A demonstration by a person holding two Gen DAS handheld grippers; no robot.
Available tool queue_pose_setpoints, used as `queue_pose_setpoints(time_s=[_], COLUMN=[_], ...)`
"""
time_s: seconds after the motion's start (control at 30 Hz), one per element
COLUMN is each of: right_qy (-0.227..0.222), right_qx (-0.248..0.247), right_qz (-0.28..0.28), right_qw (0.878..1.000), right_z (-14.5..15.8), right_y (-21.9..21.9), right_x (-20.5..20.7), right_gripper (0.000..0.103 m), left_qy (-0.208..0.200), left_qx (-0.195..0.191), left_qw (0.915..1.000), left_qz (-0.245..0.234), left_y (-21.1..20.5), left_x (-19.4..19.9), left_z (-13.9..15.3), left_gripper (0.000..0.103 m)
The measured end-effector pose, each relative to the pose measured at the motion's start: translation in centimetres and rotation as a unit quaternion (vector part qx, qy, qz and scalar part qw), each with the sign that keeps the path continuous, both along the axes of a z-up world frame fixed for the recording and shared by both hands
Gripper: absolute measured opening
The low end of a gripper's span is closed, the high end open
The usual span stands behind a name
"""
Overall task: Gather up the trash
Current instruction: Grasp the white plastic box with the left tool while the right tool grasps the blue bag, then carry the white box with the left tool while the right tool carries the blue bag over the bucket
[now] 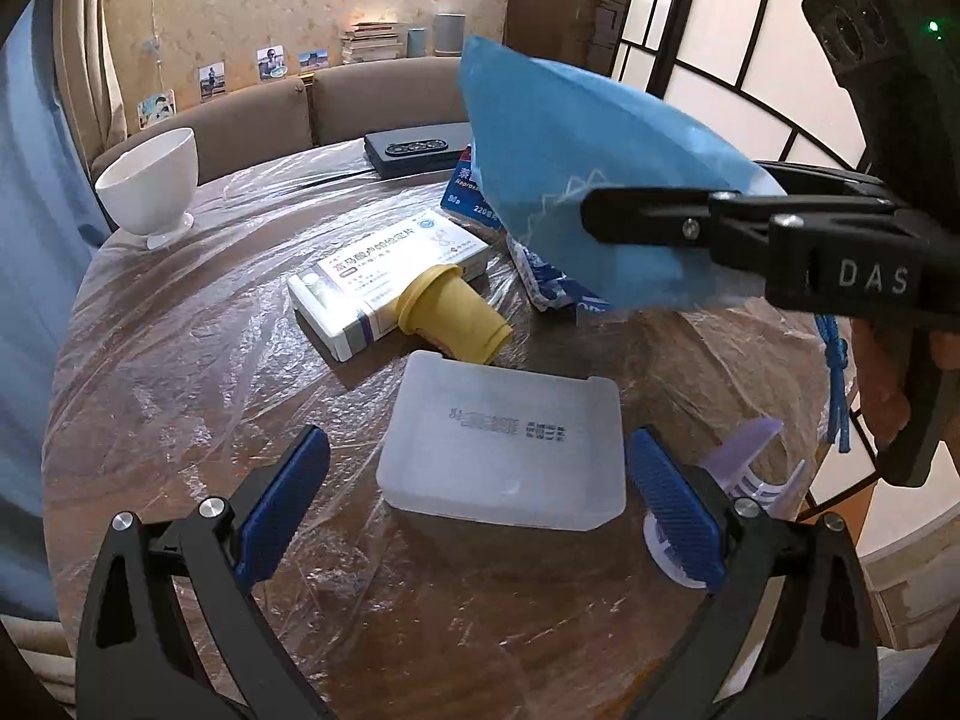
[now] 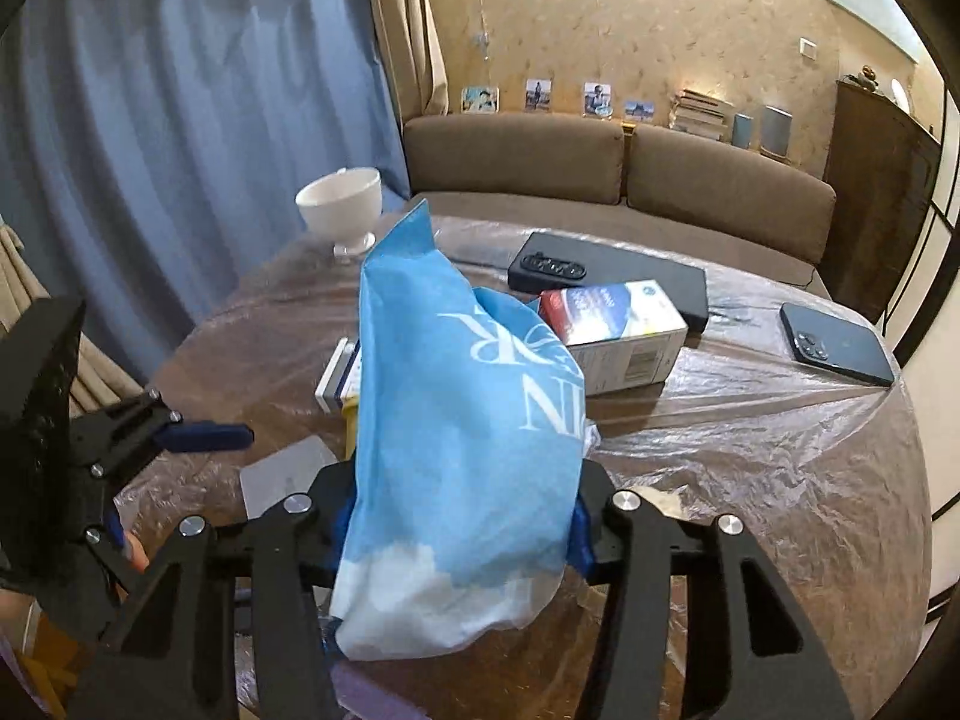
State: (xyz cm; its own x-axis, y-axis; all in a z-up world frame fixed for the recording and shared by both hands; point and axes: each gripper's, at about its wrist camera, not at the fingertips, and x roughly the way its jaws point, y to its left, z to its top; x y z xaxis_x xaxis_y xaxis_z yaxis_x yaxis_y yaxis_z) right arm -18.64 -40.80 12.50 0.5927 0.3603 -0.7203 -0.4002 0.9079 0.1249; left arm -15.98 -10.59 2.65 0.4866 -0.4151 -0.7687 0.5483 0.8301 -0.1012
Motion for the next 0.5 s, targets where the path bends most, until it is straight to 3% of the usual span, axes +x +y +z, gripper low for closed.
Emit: queue_pose_setpoints(time_s=[0.3,0.33,0.37,0.5], right_qy=[0.003,0.004,0.004,0.003], right_qx=[0.006,0.007,0.007,0.008], right_qz=[-0.003,-0.003,-0.003,-0.004], right_qw=[1.0,1.0,1.0,1.0], right_z=[0.1,0.0,0.0,0.1], right_y=[-0.4,-0.4,-0.4,-0.7], right_x=[0.0,0.0,0.0,-0.2], right_gripper=[0.051,0.051,0.051,0.051], left_qy=[-0.001,0.002,0.006,0.01], left_qx=[0.024,0.025,0.023,0.019], left_qw=[0.9997,0.9997,0.9997,0.9997], left_qz=[-0.002,-0.001,-0.001,0.006], left_y=[-1.0,-1.1,-1.0,-0.9], left_x=[-0.2,-0.1,-0.1,0.1], left_z=[-0.7,-0.9,-1.0,-1.0], left_gripper=[0.1,0.096,0.086,0.084])
